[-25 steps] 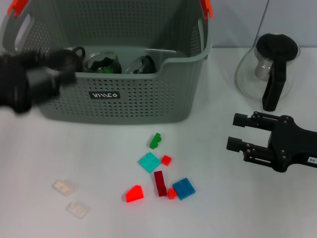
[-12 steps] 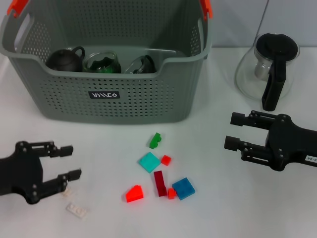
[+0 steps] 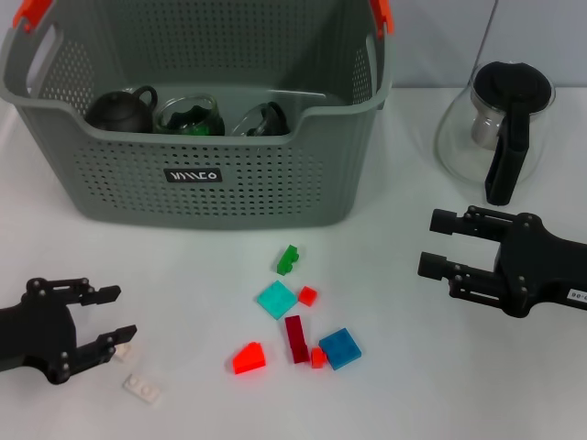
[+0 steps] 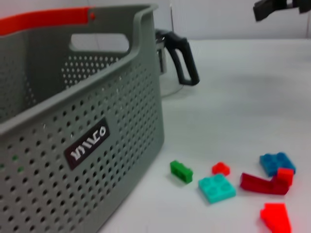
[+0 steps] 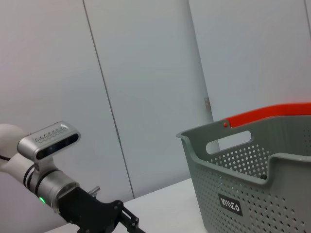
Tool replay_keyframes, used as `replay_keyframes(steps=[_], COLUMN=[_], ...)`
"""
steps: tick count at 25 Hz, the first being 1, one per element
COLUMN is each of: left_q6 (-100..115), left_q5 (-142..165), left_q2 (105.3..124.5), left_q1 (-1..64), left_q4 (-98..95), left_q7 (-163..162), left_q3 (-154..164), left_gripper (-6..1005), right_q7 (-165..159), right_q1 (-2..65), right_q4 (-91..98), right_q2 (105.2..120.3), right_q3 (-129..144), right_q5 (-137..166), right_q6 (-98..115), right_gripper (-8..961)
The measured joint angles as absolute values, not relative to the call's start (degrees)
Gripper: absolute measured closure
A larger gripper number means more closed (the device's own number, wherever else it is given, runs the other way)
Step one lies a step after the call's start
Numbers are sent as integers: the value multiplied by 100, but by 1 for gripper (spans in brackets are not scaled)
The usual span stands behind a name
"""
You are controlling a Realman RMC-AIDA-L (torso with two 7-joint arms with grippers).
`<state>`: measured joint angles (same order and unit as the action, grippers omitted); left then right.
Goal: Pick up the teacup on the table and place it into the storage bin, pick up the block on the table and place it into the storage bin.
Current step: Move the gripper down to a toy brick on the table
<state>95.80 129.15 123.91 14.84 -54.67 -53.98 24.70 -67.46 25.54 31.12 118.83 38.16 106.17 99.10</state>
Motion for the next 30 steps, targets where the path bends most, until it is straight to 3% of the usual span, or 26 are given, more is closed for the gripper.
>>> replay_keyframes(steps=[30], left_q6=[8646], left_q5=[12929], left_q2=[12445], left_q1=[1224], left_q4=[-4716], left_q7=[-4646], left_q3=[2276], left_gripper=[512], right_q7=[-6745], right_q1=[2577], right_q4=[3112], right_q2=[11873], right_q3=[3859], right_q5=[10617], right_q6=[9893], right_gripper=[280])
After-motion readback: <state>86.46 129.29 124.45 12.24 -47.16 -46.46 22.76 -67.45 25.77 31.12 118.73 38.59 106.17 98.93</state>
